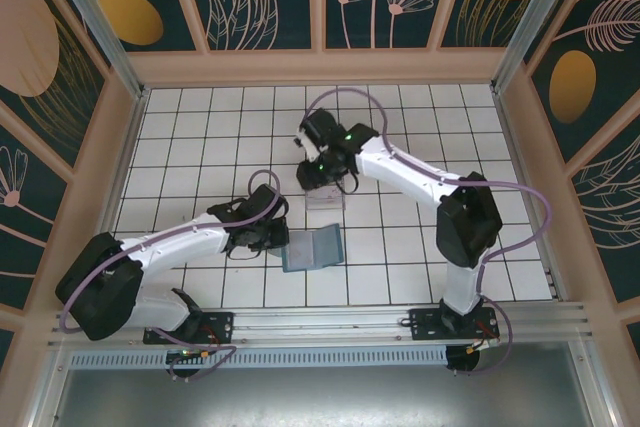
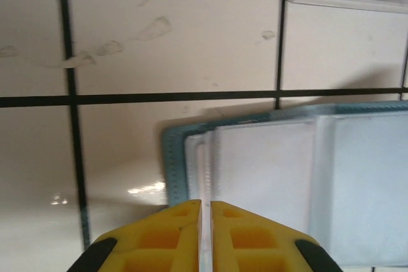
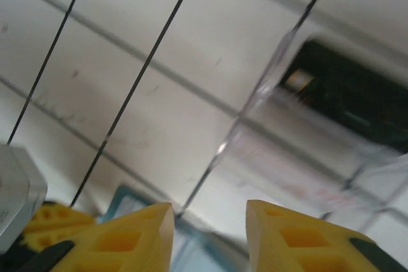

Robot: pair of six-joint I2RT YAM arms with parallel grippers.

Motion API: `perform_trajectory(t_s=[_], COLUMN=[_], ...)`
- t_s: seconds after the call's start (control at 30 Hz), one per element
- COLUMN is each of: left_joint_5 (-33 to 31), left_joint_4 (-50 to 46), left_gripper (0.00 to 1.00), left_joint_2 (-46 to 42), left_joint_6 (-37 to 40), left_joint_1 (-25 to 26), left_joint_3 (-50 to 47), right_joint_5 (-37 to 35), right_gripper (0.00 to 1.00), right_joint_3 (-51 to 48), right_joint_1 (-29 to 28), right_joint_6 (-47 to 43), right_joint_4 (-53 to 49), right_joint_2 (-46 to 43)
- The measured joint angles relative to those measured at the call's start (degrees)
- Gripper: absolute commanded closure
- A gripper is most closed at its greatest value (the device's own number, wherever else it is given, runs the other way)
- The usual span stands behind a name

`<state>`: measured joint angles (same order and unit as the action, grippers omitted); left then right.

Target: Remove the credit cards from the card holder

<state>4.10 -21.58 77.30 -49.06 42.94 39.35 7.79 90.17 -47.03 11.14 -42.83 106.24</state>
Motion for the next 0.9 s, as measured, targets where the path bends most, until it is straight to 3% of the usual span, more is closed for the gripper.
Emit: perform_trajectory(t_s=[0.17,0.4,0.9], left_joint_5=[-0.31,1.14,1.86], left_joint_4=[0.02,2.82,6.19], left_gripper=[0.88,0.88,0.88], left_joint_2=[-1.62,-2.1,-3.3], left_joint_6=[-0.07,-0.76,-1.81], left_joint_1=[-1.05,-1.05,-1.2], left_joint_3=[-2.34,-7.5,-10.75], right_joint_5=[1.75,-1.16,-3.41], right_gripper=[0.6,0.54,0.54], right_joint_3=[-3.96,-7.3,-7.78], right_joint_1=[-5.4,-9.29,-13.84], right_joint_6=[9.33,17.33,21.44], right_joint_4=[0.52,0.28,0.5], right_joint_2=[0.0,0.13,7.5])
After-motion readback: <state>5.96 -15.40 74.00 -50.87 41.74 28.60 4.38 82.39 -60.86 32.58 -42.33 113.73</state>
